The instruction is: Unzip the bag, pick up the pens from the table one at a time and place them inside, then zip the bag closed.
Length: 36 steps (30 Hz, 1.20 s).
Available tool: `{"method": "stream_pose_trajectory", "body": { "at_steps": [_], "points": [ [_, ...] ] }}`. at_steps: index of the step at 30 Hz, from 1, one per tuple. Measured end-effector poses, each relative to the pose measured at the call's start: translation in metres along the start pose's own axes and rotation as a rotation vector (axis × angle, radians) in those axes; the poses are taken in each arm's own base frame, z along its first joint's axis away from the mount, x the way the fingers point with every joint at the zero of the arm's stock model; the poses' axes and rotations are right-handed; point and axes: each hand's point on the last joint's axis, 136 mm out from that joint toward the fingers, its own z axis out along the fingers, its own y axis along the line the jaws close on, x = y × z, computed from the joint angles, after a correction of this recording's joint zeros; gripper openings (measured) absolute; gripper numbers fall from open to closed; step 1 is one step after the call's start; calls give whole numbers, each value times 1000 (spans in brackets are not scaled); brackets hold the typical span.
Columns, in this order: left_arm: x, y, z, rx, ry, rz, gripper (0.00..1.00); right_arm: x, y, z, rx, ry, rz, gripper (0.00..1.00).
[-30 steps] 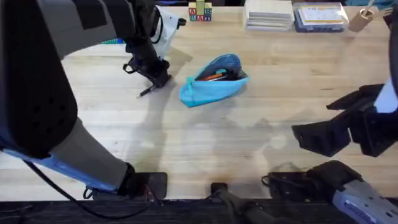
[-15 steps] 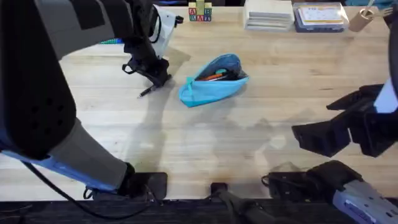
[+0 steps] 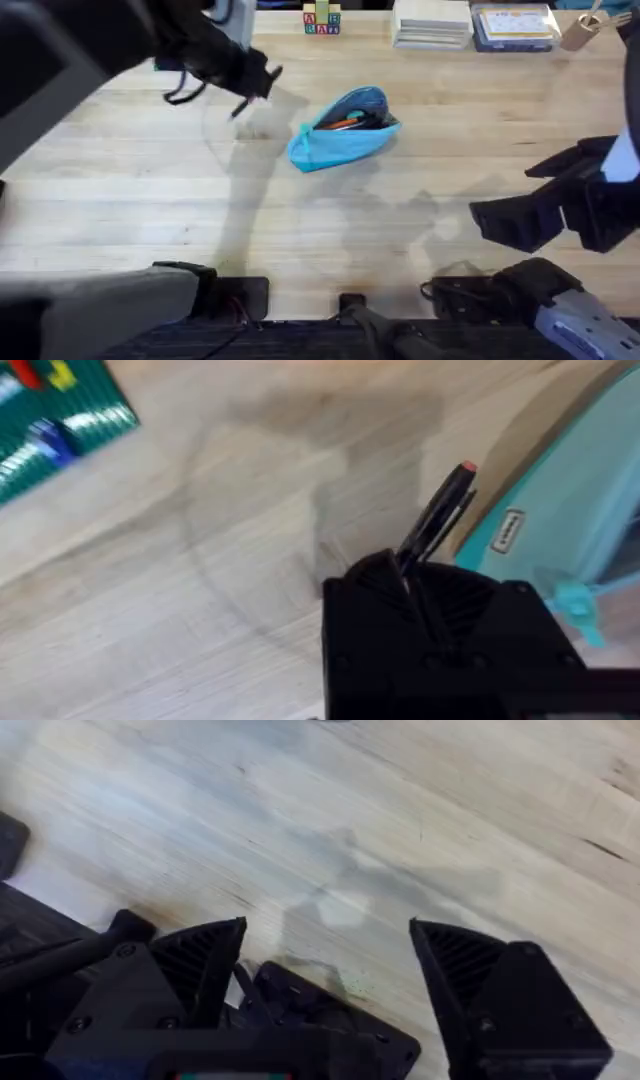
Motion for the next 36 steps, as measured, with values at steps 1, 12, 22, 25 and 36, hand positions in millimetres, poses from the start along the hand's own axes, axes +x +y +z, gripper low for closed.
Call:
{"method": "stream_pose_trajectory", "body": {
  "at_steps": [1, 12, 22, 25, 36],
  "points": [
    [-5, -1, -11, -4, -35, 5, 43, 0, 0, 0, 0, 0, 0, 997],
    [-15, -29, -86, 67, -226, 38, 39, 0, 0, 0, 0, 0, 0, 994],
    [-20, -60, -117, 177, -313, 32, 41, 0, 0, 0, 0, 0, 0, 996],
    [-27, -80, -117, 228, -311, 68, 41, 0, 0, 0, 0, 0, 0, 997],
    [-47, -139, -86, 339, -121, 182, 40, 0, 0, 0, 0, 0, 0, 996]
  ]
}}
